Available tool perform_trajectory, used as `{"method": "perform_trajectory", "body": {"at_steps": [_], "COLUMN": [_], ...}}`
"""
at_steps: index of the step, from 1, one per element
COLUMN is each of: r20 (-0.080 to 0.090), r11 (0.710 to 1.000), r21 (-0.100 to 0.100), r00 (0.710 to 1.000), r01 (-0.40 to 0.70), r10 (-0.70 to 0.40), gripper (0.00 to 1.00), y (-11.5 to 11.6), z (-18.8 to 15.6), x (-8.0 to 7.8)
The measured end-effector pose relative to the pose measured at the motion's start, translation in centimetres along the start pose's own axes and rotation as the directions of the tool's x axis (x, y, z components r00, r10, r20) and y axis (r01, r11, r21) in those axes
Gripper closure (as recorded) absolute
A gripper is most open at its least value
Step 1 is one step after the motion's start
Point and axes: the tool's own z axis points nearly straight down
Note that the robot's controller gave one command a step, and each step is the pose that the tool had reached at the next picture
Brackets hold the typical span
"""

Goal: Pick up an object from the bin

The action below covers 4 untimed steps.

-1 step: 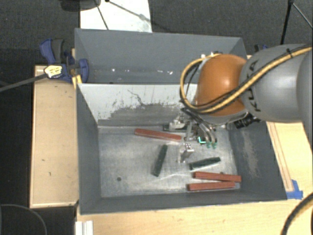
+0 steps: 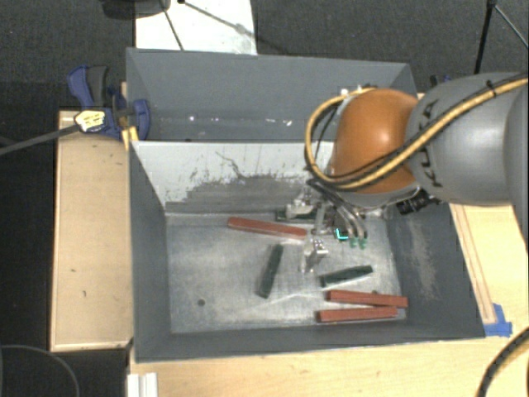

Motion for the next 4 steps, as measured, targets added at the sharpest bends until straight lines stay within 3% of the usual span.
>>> {"method": "perform_trajectory", "body": {"at_steps": [1, 3, 4], "r20": [0.023, 0.021, -0.001], "r11": [0.998, 0.998, 0.947], "r21": [-0.004, -0.004, 0.0], "r00": [0.998, 0.998, 0.947], "r01": [0.064, 0.064, 0.323], "r10": [-0.064, -0.063, -0.323], "gripper": [1.0, 1.0, 1.0], "y": [0.9, 0.9, 1.7], "z": [5.7, 5.6, -4.7], "x": [-3.6, -3.5, -0.8]}}
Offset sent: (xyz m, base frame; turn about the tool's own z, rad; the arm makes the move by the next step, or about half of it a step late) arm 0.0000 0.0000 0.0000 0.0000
